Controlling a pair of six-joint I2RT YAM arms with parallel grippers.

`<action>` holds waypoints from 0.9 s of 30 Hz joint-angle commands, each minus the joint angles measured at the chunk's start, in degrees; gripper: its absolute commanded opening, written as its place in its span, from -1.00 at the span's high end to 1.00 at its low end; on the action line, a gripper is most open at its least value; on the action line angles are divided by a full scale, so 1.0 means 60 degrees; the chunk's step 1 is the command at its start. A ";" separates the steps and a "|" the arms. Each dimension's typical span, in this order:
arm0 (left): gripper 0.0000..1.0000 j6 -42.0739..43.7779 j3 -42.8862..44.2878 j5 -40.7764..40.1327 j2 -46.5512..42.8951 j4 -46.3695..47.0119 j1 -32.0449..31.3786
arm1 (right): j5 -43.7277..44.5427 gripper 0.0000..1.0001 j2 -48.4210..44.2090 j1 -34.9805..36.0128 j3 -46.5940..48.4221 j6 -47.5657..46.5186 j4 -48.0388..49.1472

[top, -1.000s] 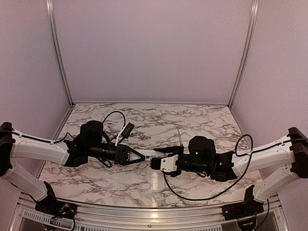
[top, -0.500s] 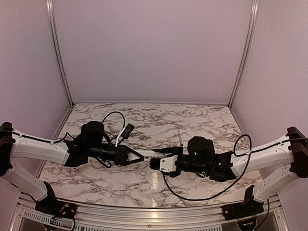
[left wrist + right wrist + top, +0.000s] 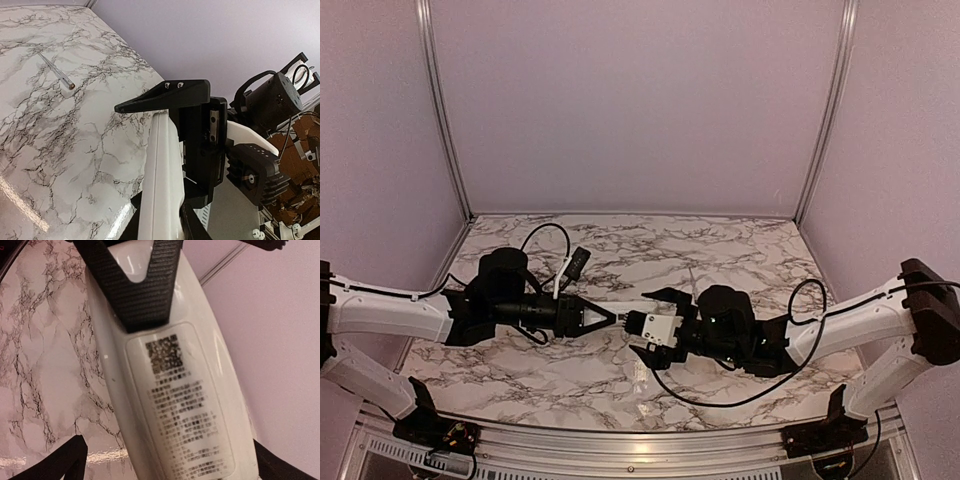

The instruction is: Unload the batteries from the remote control

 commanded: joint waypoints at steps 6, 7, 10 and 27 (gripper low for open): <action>1.00 0.0279 -0.0729 -0.1933 -0.1568 0.0396 -0.0035 | 0.1558 -0.97 -0.0949 0.0072 0.0262 0.1886 0.0547; 1.00 0.0298 -0.0844 -0.2082 -0.1742 0.0394 -0.0031 | 0.1728 -0.97 -0.1064 0.0068 0.0316 0.2191 0.0384; 1.00 0.0345 -0.1006 -0.2349 -0.2123 0.0370 -0.0040 | 0.1851 -0.97 -0.1384 0.0067 0.0315 0.2559 0.0234; 1.00 0.0167 -0.1190 -0.2508 -0.2078 0.0678 0.0668 | 0.2762 -0.97 -0.3416 -0.0405 -0.0640 0.5925 0.0333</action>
